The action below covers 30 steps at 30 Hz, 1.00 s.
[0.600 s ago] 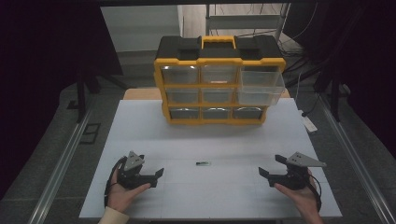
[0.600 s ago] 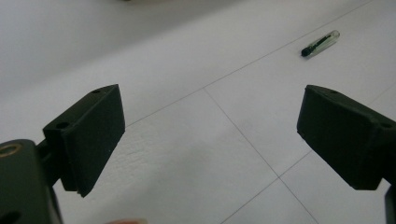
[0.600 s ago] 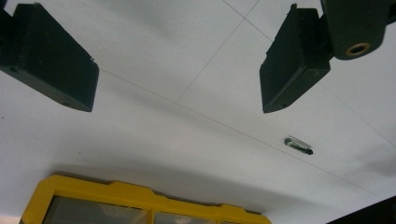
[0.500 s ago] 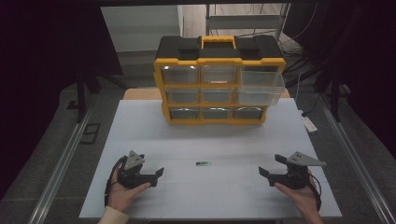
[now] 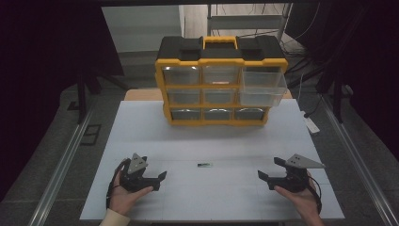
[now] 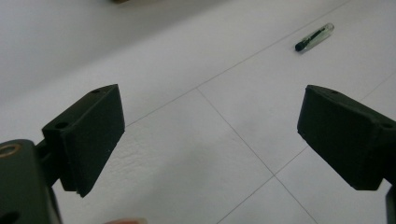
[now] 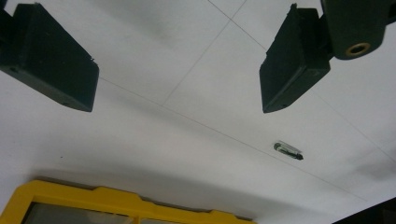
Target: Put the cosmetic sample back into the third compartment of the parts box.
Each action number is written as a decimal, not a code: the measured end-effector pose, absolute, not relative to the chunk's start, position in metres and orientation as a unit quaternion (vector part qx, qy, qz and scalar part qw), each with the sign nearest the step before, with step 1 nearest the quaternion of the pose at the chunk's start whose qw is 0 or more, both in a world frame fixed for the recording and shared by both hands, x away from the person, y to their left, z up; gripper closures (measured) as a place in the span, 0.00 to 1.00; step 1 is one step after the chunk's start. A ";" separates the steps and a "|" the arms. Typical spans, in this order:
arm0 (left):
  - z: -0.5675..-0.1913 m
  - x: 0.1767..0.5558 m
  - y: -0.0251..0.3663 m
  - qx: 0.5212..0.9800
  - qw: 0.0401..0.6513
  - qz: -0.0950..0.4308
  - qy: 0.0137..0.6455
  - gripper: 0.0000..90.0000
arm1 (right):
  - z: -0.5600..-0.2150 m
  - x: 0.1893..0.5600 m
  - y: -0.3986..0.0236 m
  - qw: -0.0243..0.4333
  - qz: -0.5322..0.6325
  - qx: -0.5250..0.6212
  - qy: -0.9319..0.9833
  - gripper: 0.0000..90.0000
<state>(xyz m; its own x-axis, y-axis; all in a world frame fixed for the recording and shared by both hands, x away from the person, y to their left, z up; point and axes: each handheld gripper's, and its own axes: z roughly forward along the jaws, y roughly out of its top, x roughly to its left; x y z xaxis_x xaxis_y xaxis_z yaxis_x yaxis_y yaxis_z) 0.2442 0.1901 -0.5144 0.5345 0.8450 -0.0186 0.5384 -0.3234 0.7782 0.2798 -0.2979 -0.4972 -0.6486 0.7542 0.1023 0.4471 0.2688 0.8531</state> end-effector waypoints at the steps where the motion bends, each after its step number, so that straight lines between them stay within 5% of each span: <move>1: -0.514 0.244 0.190 0.788 0.382 0.201 0.439 0.09 | -0.497 0.280 -0.298 0.165 0.466 0.385 0.779 0.14; 30: -0.515 0.242 0.191 0.790 0.382 0.200 0.435 0.09 | -0.489 0.288 -0.285 0.155 0.462 0.363 0.795 0.16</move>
